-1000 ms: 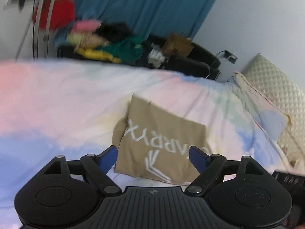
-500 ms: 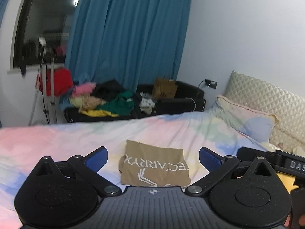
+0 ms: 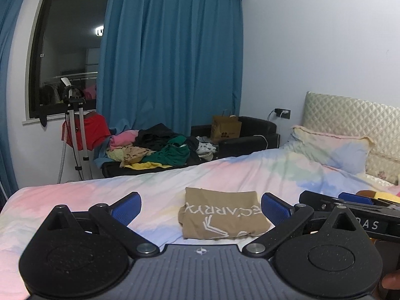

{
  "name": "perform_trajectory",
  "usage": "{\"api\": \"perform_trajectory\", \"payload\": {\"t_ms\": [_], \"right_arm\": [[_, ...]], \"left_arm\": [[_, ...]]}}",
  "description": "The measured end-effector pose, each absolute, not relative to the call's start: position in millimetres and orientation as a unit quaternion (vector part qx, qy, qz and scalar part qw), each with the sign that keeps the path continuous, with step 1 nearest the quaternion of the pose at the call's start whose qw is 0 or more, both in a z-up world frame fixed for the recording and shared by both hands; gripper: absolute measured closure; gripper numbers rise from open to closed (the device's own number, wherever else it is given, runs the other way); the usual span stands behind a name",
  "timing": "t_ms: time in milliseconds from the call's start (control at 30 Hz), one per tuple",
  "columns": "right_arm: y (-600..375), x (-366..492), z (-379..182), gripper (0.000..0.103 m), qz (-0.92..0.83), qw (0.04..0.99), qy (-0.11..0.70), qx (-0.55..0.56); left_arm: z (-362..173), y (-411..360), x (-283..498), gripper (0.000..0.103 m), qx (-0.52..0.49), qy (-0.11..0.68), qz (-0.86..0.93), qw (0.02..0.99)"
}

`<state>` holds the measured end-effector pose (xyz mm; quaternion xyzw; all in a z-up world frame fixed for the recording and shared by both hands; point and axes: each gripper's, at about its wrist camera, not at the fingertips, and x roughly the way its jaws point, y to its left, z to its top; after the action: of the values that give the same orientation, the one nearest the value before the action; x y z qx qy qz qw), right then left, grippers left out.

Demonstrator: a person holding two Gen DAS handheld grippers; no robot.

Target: Fold clothes

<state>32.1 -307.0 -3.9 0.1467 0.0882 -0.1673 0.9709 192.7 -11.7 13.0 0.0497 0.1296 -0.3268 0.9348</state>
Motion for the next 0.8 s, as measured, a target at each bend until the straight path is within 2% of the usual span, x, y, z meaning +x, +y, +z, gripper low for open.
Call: {"api": "perform_trajectory", "payload": {"t_ms": [400, 800], "right_arm": [[-297, 53, -67, 0.009, -0.195, 0.968, 0.102, 0.118], [-291, 64, -81, 0.009, -0.209, 0.964, 0.138, 0.092]], "left_arm": [[-45, -3, 213, 0.000, 0.044, 0.136, -0.312, 0.939], [-69, -7, 219, 0.000, 0.055, 0.162, -0.306, 0.936]]}}
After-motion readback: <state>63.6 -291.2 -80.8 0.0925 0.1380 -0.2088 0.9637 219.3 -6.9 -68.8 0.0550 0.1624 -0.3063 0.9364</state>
